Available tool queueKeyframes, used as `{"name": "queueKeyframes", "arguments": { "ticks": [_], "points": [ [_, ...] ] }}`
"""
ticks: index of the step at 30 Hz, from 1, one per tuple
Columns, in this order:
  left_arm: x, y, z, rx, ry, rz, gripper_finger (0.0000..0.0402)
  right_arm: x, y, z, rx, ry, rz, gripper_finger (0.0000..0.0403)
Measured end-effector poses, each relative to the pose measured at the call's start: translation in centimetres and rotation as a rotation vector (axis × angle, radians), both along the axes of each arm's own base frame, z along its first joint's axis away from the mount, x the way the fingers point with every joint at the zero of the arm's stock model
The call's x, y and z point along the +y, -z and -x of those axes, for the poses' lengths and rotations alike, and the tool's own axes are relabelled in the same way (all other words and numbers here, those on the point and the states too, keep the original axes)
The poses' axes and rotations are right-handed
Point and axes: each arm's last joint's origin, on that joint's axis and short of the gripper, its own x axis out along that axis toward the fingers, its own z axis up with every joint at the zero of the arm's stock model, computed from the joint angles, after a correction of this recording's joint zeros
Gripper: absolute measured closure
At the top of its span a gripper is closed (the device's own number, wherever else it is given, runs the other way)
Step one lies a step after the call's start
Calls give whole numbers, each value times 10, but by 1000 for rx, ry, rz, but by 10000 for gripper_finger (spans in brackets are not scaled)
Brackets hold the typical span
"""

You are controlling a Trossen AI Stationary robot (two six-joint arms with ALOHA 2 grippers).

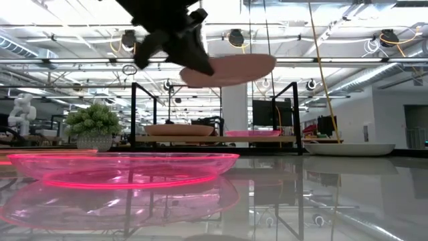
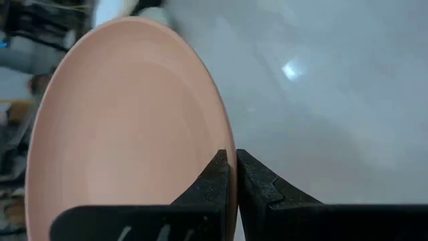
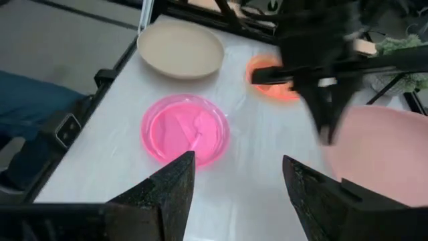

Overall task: Place and stack plates onto a shelf
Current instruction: Stack the light orange plate on the light orange plate on the shelf

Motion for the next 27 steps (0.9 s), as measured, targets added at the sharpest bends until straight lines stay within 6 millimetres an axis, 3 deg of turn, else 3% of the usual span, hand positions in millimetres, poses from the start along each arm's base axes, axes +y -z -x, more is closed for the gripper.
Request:
{"name": "queueKeyframes", "arguments": {
  "ticks": [13,27],
  "points": [
    [62,-16,14,29,-204,25,389,-2,5,3,52,2,28,197],
    [121,-13,29,36,-457,191,389,-1,3,2,33,2,17,197]
  ]
}}
